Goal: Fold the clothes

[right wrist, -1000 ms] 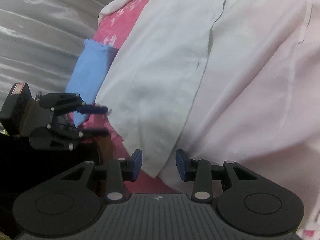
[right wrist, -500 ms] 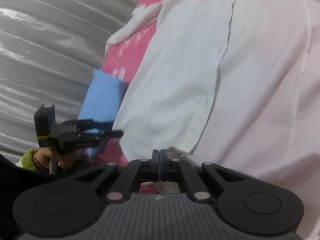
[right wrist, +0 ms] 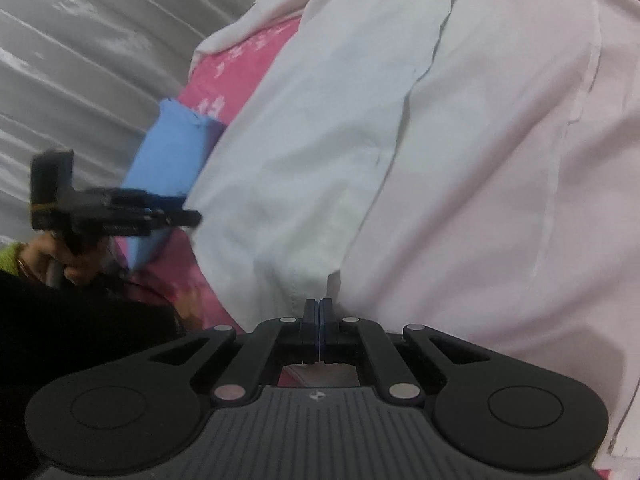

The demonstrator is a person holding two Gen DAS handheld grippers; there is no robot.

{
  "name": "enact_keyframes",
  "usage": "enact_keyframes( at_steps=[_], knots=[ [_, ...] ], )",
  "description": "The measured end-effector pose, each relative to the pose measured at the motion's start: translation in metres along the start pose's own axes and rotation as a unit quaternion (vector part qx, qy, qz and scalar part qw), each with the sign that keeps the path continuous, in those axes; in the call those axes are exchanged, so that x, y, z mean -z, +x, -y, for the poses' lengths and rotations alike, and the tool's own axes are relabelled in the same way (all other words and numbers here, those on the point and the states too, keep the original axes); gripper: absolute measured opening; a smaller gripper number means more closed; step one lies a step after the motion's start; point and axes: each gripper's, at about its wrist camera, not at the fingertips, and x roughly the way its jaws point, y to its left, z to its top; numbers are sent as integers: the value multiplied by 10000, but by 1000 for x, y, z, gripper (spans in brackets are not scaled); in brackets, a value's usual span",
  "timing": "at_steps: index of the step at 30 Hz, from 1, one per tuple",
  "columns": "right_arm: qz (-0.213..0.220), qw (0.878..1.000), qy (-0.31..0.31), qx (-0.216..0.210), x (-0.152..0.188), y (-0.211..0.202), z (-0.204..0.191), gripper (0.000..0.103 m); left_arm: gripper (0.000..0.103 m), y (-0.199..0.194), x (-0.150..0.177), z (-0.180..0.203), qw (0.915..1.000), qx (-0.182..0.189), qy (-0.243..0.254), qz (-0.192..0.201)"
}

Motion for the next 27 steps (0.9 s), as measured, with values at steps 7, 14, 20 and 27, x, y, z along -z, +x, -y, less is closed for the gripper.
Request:
enact_keyframes(
  at_steps=[7,14,20,27],
  knots=[
    [112,9992,-304,246,4,-2,-6,1,32,-3,2,0,10000,5,8,19],
    [-81,9978,-417,505,0,-11,-6,7,36,-2,-1,-4,9997,45,-226,28],
    [439,9952,-640,596,-34,-30,-11,8,36,-2,0,-6,9990,63,-403,161],
    [104,9728,-2086,999,-43,24,-28,5,36,0,3,-6,9993,57,-301,236]
  ],
)
